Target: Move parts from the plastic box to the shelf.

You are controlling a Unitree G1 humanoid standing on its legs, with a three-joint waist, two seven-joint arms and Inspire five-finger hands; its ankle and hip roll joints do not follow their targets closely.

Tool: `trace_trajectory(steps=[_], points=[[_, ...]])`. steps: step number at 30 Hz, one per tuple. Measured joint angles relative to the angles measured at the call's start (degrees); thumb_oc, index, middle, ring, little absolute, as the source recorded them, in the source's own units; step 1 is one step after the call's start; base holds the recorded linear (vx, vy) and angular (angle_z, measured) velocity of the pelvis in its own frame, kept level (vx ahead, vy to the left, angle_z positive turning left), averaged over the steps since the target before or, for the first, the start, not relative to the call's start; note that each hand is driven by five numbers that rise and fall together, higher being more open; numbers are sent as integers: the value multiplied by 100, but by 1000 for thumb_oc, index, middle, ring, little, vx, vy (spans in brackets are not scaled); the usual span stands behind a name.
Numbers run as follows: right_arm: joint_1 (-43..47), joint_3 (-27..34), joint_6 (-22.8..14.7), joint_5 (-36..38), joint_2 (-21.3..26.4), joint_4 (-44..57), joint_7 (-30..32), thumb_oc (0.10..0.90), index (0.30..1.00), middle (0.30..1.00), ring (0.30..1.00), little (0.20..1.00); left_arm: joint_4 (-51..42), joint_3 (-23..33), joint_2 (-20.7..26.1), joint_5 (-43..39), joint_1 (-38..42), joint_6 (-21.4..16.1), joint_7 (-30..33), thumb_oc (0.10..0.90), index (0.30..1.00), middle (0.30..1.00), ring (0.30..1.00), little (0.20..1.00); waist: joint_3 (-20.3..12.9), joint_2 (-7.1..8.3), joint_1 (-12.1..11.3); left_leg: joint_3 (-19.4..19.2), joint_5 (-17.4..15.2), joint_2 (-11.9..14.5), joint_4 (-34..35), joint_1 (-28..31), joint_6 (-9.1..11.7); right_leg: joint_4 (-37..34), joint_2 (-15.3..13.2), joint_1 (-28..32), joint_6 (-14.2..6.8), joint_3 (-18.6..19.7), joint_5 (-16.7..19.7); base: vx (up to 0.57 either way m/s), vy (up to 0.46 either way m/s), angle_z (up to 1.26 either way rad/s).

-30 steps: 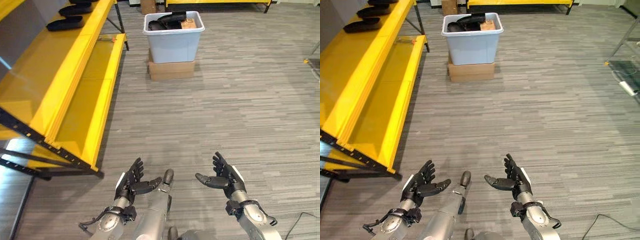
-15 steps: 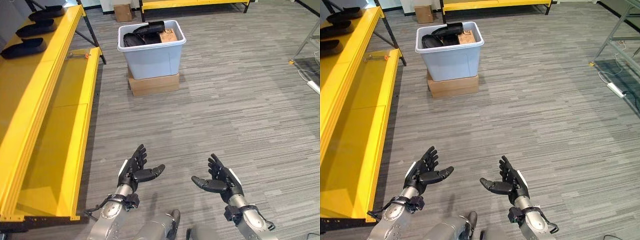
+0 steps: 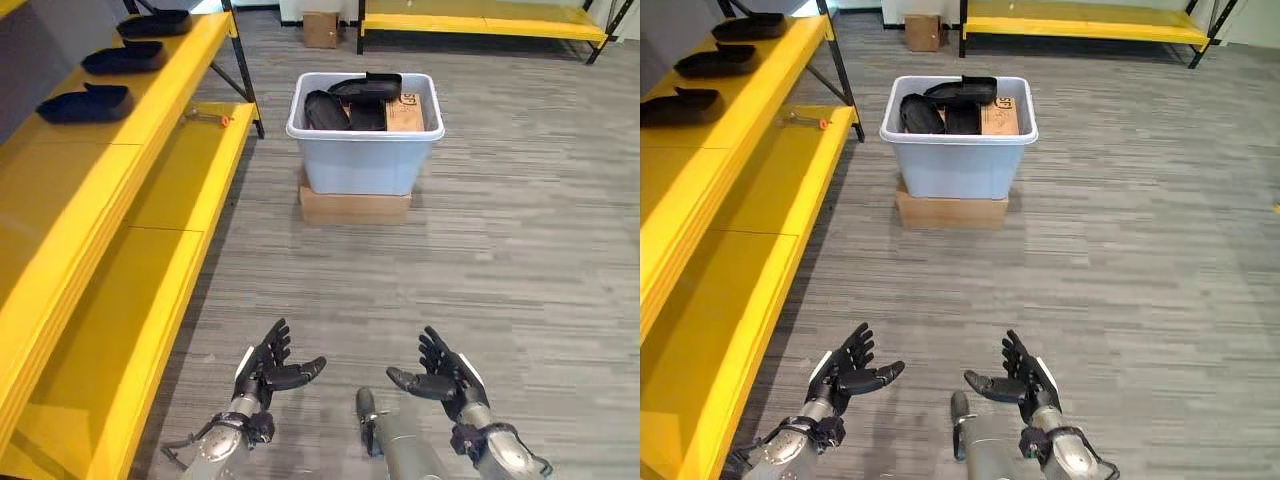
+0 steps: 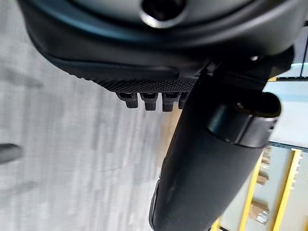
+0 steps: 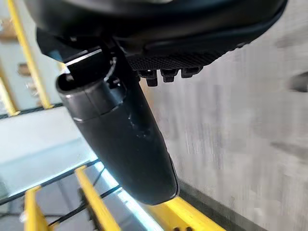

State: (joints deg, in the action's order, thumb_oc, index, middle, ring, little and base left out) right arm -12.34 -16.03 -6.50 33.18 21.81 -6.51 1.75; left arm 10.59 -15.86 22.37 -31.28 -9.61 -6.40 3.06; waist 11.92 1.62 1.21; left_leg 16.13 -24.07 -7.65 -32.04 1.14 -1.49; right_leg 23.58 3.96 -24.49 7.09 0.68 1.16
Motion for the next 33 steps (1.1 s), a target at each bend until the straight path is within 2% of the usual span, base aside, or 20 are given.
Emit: trace_trajectory(steps=[2,3,4,5,6,7,8,10,11,13,14,17,18,21,23,24,26,27,30,33], points=[[152,-34,-19,36,154,-57,-39,900,1000,1000,1000,1000,-56,-7,-71,-3,115,-8,0,900,1000,1000,1000,1000,-15,-17,15,300,191,355,525,249,358,642,59,-1,-48,-216,-479,387,-192,36],[108,-17,36,75,168,-221,-54,900,1000,1000,1000,1000,-179,-199,-104,-8,93,-1,1,900,1000,1000,1000,1000,-41,-95,-49,32,694,353,-961,-105,535,459,189,497,-203,-459,-1212,373,-221,18],[31,-39,48,72,187,-178,-70,900,1000,1000,1000,1000,-322,-215,-77,-7,-87,-8,-2,900,1000,1000,1000,1000,-72,-87,-160,-49,1477,155,-2151,-771,517,430,261,581,223,-370,-1092,185,-173,-4],[-30,-6,57,56,346,1,-60,900,1000,1000,1000,1000,-433,-201,-89,-7,-124,-18,0,900,1000,1000,1000,1000,44,-126,-324,-133,2352,-174,-3942,-2242,276,513,346,540,367,-197,-1176,187,-84,-58],[-28,-1,63,-1,274,14,-38,900,1000,1000,1000,1000,-342,-148,-42,-7,-139,-6,39,900,1000,1000,1000,1000,107,-10,-370,-365,1897,-123,-3693,-2850,0,452,339,582,277,-152,-1078,326,-15,-52],[-37,-23,64,-19,249,20,-33,900,1000,1000,1000,1000,-224,-73,-55,-15,-201,10,82,900,1000,1000,1000,1000,154,20,-315,-296,1735,-4,-2928,-3112,51,423,345,780,228,-183,-1079,473,108,-26],[-70,81,48,-24,127,13,37,900,1000,1000,1000,1000,-198,76,-9,-116,-218,4,128,900,1000,1000,1000,1000,285,107,-285,-642,1654,666,-982,-3531,69,151,502,1194,10,-35,-1304,398,113,-22],[-17,160,38,-53,146,-50,143,900,1000,1000,1000,1000,-178,209,-33,-182,-167,-28,156,900,1000,1000,1000,1000,501,110,-398,-476,1934,1019,1412,-3573,181,-22,648,1535,-91,-50,-1354,410,198,-38],[-38,153,43,-57,175,-56,166,900,1000,1000,1000,1000,-159,210,-26,-180,-220,-21,174,900,1000,1000,1000,1000,512,98,-427,-411,2106,1007,1621,-3580,200,-40,666,1757,-36,-94,-1428,371,194,-36],[-93,157,43,-156,198,-23,207,900,1000,1000,1000,1000,-155,207,-23,-163,-313,12,146,900,1000,1000,1000,1000,483,-16,-459,-220,2205,795,1484,-3467,142,-373,772,2280,-327,156,-1600,233,155,-50],[-113,157,34,-166,209,20,193,900,1000,1000,1000,1000,-174,217,-39,-163,-366,-47,146,900,1000,1000,1000,1000,417,-19,-504,-106,2335,587,1495,-3273,153,-393,692,2371,-182,99,-1596,336,248,-83],[-109,175,41,-175,130,170,166,900,1000,1000,1000,1000,-181,244,-114,-169,-463,-37,150,900,1000,1000,1000,1000,297,-135,-443,-534,2540,224,1222,-2731,-292,-479,651,2713,-360,206,-1703,312,260,-68],[-206,193,68,-232,80,247,143,900,1000,1000,1000,1000,-177,160,-45,-168,-398,-16,114,900,1000,1000,1000,1000,221,-196,-350,-641,2927,137,1450,-2214,-444,185,605,2605,-659,141,-1962,419,331,-44],[-379,331,73,-273,108,503,78,900,1000,1000,1000,1000,-191,128,-158,-169,-136,-1,102,900,1000,1000,1000,1000,135,-142,-267,-733,2741,-232,1548,-1873,-644,1048,-450,2325,-802,37,-2592,297,235,-30],[-432,400,66,-269,70,610,73,900,1000,1000,1000,1000,-268,145,-116,-167,144,-35,41,900,1000,1000,1000,1000,125,-130,-212,-727,2451,-463,1408,-1786,-664,877,-1040,2278,-994,151,-2198,311,336,15],[-465,354,79,-266,6,630,72,900,1000,1000,1000,1000,-248,140,-95,-164,294,-25,46,900,1000,1000,1000,1000,127,-107,-171,-718,2231,-542,1145,-1772,-698,1435,-1022,2200,-1118,217,-2056,171,247,26],[-479,96,89,-272,-48,631,0,900,1000,1000,1000,1000,-258,140,-2,-159,295,-32,43,900,1000,1000,1000,1000,57,34,-148,-657,1978,-679,1004,-1600,-749,3417,-1064,1202,-894,315,-1151,237,221,25],[-458,-32,85,-272,-86,631,-47,900,1000,1000,1000,1000,-258,36,154,-154,248,-25,42,900,1000,1000,1000,1000,68,23,-107,-573,1846,-745,859,-1522,-880,3945,-893,542,-1002,407,-1263,250,159,30],[-542,-94,93,-270,-132,614,-79,900,1000,1000,1000,1000,-223,31,140,-148,-25,-1,53,900,1000,1000,1000,1000,71,-28,-114,-476,1692,-771,812,-1254,-682,2977,-849,128,-807,81,-1574,211,52,24],[-570,-92,85,-265,-101,608,-79,900,1000,1000,1000,1000,-76,56,157,-152,-247,4,51,900,1000,1000,1000,1000,81,-27,-92,-568,1234,-704,779,-1074,-579,1585,-762,-262,-778,-46,-1394,276,-39,16]])
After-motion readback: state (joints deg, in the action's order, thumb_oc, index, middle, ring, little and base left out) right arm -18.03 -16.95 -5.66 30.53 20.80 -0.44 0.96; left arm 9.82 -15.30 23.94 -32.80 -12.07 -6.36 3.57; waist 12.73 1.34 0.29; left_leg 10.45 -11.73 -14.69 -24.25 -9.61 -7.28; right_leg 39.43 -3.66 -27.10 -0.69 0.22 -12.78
